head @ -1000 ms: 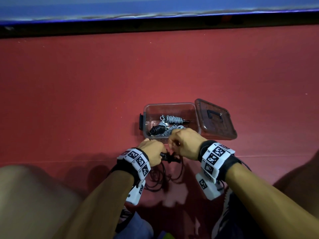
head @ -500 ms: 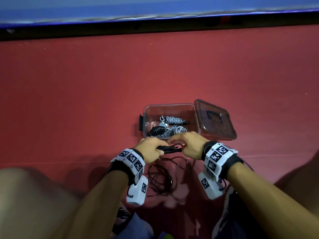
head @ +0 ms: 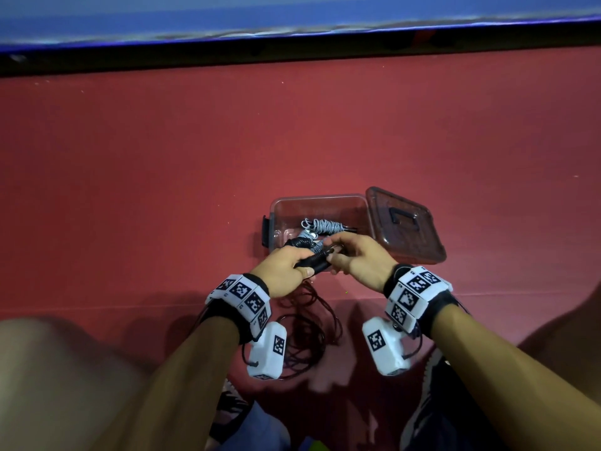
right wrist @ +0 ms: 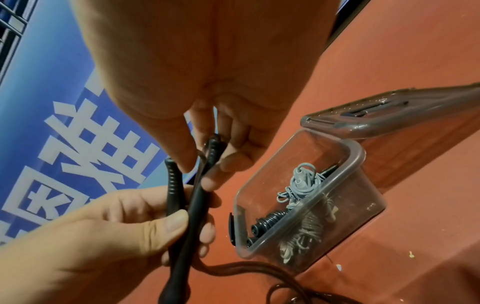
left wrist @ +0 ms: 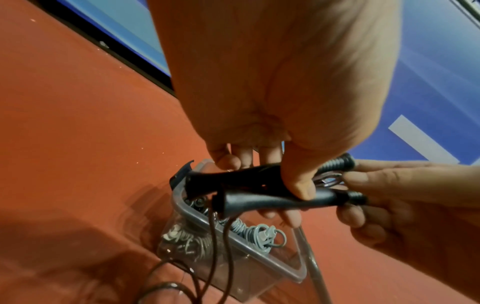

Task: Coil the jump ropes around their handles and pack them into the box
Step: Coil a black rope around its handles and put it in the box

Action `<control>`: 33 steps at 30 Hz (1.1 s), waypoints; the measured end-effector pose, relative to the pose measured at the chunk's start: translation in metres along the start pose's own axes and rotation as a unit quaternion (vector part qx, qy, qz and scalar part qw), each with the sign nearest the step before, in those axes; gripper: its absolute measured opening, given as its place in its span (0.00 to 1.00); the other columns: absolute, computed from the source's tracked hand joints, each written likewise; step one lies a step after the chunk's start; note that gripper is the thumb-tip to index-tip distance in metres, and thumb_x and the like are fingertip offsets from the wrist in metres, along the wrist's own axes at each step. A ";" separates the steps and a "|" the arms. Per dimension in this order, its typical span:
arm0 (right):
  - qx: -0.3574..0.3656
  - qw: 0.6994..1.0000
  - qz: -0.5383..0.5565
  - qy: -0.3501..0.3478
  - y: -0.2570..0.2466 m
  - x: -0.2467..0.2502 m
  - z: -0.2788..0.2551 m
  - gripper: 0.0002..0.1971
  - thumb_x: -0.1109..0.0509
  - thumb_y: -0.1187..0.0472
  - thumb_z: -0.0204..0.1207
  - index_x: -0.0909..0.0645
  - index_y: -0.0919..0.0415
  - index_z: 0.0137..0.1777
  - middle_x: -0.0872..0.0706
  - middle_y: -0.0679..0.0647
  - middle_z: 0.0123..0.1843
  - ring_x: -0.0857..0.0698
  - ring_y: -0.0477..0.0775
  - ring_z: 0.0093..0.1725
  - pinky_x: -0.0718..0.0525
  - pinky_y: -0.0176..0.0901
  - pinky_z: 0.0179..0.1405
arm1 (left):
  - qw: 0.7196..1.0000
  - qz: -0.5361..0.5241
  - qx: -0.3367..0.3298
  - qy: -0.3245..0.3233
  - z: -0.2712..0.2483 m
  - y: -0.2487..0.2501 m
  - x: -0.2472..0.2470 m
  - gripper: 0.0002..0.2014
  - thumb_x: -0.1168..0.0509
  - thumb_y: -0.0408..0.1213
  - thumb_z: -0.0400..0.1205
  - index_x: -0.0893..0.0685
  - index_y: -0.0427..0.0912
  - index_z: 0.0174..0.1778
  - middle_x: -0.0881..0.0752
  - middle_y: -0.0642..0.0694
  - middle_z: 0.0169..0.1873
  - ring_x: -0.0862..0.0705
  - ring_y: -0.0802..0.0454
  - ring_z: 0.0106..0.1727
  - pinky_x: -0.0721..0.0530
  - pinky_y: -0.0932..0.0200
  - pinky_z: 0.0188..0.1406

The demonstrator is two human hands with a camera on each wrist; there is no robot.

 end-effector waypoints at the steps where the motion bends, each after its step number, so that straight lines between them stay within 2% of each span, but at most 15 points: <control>1: 0.007 1.000 0.016 0.001 -0.003 0.001 -0.001 0.13 0.27 0.69 0.79 0.16 0.56 0.61 0.14 0.51 0.38 0.12 0.49 0.37 0.21 0.34 0.40 | 1.000 -0.006 0.002 -0.001 0.000 0.000 0.000 0.07 0.34 0.33 0.86 0.12 0.49 0.51 0.07 0.47 0.44 0.09 0.41 0.52 0.15 0.42 0.59; 4: 0.016 1.000 0.003 -0.007 -0.007 0.002 -0.005 0.18 0.21 0.62 0.74 0.15 0.53 0.64 0.11 0.48 0.36 0.13 0.44 0.35 0.19 0.34 0.43 | 1.000 -0.021 0.000 -0.006 -0.002 0.002 0.001 0.06 0.33 0.33 0.87 0.11 0.46 0.53 0.08 0.50 0.44 0.10 0.47 0.48 0.15 0.49 0.54; 9: 0.023 0.998 -0.056 0.000 -0.006 -0.003 -0.006 0.10 0.21 0.51 0.75 0.13 0.48 0.56 0.08 0.55 0.36 0.09 0.51 0.36 0.11 0.55 0.52 | 0.999 -0.006 -0.018 -0.034 -0.009 0.010 -0.003 0.05 0.34 0.32 0.87 0.13 0.44 0.53 0.16 0.62 0.29 0.19 0.77 0.31 0.26 0.80 0.38; 11: 0.026 0.997 -0.066 0.004 -0.006 -0.004 -0.005 0.08 0.22 0.51 0.76 0.13 0.48 0.54 0.08 0.54 0.34 0.09 0.51 0.35 0.11 0.57 0.52 | 0.999 0.005 -0.027 -0.034 -0.009 0.011 -0.004 0.06 0.34 0.32 0.87 0.14 0.47 0.50 0.14 0.56 0.28 0.20 0.79 0.29 0.26 0.82 0.36; 12: 0.026 0.998 -0.064 0.005 -0.006 -0.003 -0.006 0.08 0.22 0.51 0.76 0.13 0.49 0.53 0.08 0.53 0.34 0.08 0.51 0.36 0.11 0.57 0.52 | 0.999 0.013 -0.030 -0.036 -0.011 0.012 -0.003 0.05 0.33 0.33 0.87 0.14 0.47 0.49 0.12 0.50 0.35 0.20 0.79 0.32 0.25 0.81 0.38; 15: 0.023 0.997 -0.073 0.006 -0.008 -0.002 -0.007 0.06 0.23 0.51 0.77 0.13 0.49 0.50 0.08 0.50 0.33 0.08 0.50 0.36 0.11 0.57 0.51 | 0.999 0.012 -0.034 -0.039 -0.013 0.013 -0.002 0.09 0.33 0.37 0.87 0.12 0.44 0.62 0.07 0.51 0.48 0.13 0.70 0.53 0.20 0.70 0.59; 16: 0.028 0.997 -0.078 0.007 -0.010 -0.002 -0.008 0.04 0.23 0.52 0.77 0.13 0.48 0.49 0.08 0.50 0.33 0.09 0.50 0.36 0.11 0.57 0.51 | 0.999 0.013 -0.034 -0.039 -0.013 0.014 -0.002 0.10 0.33 0.37 0.87 0.12 0.44 0.63 0.07 0.57 0.47 0.12 0.68 0.51 0.19 0.69 0.56; 18: 0.039 0.996 -0.079 0.005 -0.012 -0.001 -0.009 0.02 0.24 0.53 0.77 0.14 0.48 0.48 0.08 0.50 0.34 0.09 0.49 0.36 0.11 0.56 0.52 | 0.998 0.036 -0.041 -0.037 -0.015 0.018 0.000 0.10 0.34 0.38 0.88 0.12 0.42 0.62 0.15 0.68 0.26 0.18 0.73 0.29 0.26 0.78 0.34; 20: 0.045 0.996 -0.074 0.008 -0.013 -0.001 -0.009 0.02 0.24 0.54 0.77 0.14 0.47 0.47 0.08 0.50 0.35 0.09 0.50 0.36 0.10 0.57 0.51 | 0.998 0.046 -0.042 -0.033 -0.016 0.022 0.002 0.10 0.34 0.38 0.89 0.12 0.41 0.62 0.25 0.67 0.14 0.26 0.70 0.18 0.31 0.76 0.22; 25: 0.045 0.998 -0.047 0.020 -0.015 -0.001 -0.009 0.03 0.23 0.54 0.76 0.14 0.48 0.46 0.08 0.53 0.34 0.09 0.51 0.34 0.10 0.57 0.50 | 0.998 0.016 -0.046 -0.027 -0.013 0.019 0.001 0.09 0.33 0.37 0.88 0.11 0.40 0.59 0.28 0.56 0.17 0.31 0.65 0.15 0.35 0.70 0.23; 27: 0.035 0.999 -0.036 0.017 -0.015 -0.001 -0.010 0.08 0.20 0.49 0.73 0.15 0.49 0.46 0.09 0.54 0.33 0.10 0.53 0.34 0.11 0.53 0.46 | 0.998 0.005 -0.049 -0.037 -0.014 0.021 0.000 0.08 0.34 0.34 0.88 0.12 0.39 0.59 0.18 0.52 0.19 0.28 0.69 0.16 0.32 0.75 0.22; 28: 0.029 0.999 -0.026 0.010 -0.014 -0.001 -0.011 0.10 0.20 0.48 0.71 0.15 0.49 0.47 0.09 0.54 0.33 0.11 0.54 0.33 0.12 0.52 0.44 | 0.998 -0.004 -0.050 -0.044 -0.015 0.022 0.001 0.08 0.35 0.33 0.88 0.12 0.39 0.58 0.13 0.56 0.28 0.23 0.72 0.20 0.28 0.79 0.26; 29: 0.018 1.000 -0.003 0.002 -0.014 0.000 -0.010 0.09 0.20 0.52 0.72 0.15 0.51 0.48 0.09 0.54 0.33 0.13 0.54 0.34 0.14 0.50 0.42 | 0.998 -0.023 -0.048 -0.047 -0.014 0.020 0.000 0.08 0.35 0.32 0.88 0.11 0.42 0.57 0.11 0.53 0.35 0.17 0.72 0.27 0.22 0.78 0.37; 31: 0.000 0.998 0.060 -0.018 -0.016 0.002 -0.010 0.09 0.26 0.69 0.74 0.15 0.58 0.52 0.11 0.53 0.33 0.15 0.50 0.34 0.18 0.42 0.38 | 0.997 -0.060 -0.034 -0.030 -0.012 0.015 0.000 0.09 0.33 0.36 0.87 0.09 0.54 0.51 0.07 0.45 0.45 0.09 0.55 0.45 0.12 0.50 0.59; 33: -0.009 0.997 0.075 -0.034 -0.019 0.003 -0.010 0.15 0.32 0.77 0.73 0.15 0.60 0.54 0.13 0.51 0.33 0.17 0.46 0.34 0.22 0.34 0.35 | 0.996 -0.086 -0.023 -0.023 -0.009 0.009 0.000 0.08 0.33 0.39 0.87 0.09 0.54 0.50 0.07 0.42 0.50 0.09 0.41 0.51 0.15 0.35 0.64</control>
Point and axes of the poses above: each hand's wrist, its own z-axis towards the middle knuckle, its own x-axis out of the back of the hand, y = z × x, the point moved 1 cm from there along z, towards the middle knuckle
